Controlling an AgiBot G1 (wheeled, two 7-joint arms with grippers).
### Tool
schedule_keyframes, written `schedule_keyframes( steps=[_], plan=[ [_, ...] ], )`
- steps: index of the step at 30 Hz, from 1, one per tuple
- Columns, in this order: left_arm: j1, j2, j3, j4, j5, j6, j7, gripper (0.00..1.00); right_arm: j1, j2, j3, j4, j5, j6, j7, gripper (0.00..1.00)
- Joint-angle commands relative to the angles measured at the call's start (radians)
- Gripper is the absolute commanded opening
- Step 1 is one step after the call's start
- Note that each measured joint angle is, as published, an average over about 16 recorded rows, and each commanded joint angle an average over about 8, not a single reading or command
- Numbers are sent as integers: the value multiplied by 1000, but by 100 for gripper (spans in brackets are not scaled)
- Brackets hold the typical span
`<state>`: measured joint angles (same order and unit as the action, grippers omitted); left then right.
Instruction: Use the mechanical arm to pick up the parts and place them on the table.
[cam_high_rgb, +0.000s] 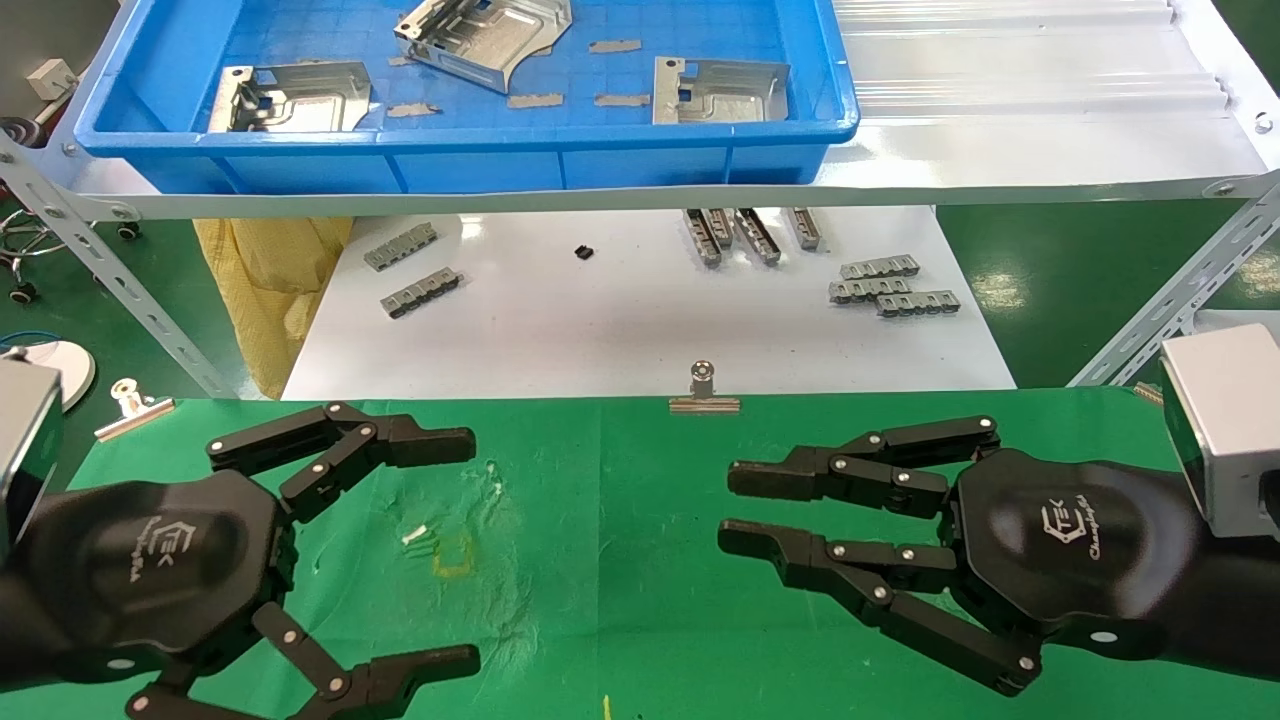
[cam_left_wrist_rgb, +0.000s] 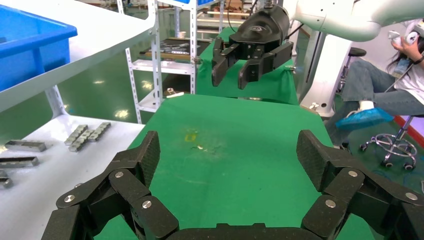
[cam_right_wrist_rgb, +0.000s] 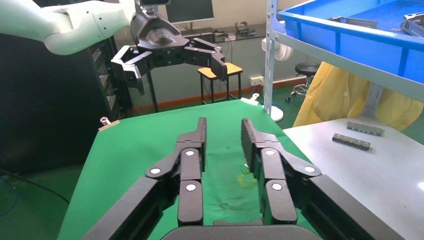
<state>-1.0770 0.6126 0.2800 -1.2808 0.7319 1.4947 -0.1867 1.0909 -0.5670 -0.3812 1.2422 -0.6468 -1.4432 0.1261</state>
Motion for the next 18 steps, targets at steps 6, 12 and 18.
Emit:
schedule_keyframes(
  steps=[6, 12, 18],
  plan=[
    [0, 0, 0, 0, 0, 0, 0, 100, 0, 0, 0, 0, 0, 0, 0, 0],
    [-5, 1, -2, -2, -3, -1, -1, 100, 0, 0, 0, 0, 0, 0, 0, 0],
    [-105, 20, -4, -5, 5, -14, -30, 100, 0, 0, 0, 0, 0, 0, 0, 0]
  ],
)
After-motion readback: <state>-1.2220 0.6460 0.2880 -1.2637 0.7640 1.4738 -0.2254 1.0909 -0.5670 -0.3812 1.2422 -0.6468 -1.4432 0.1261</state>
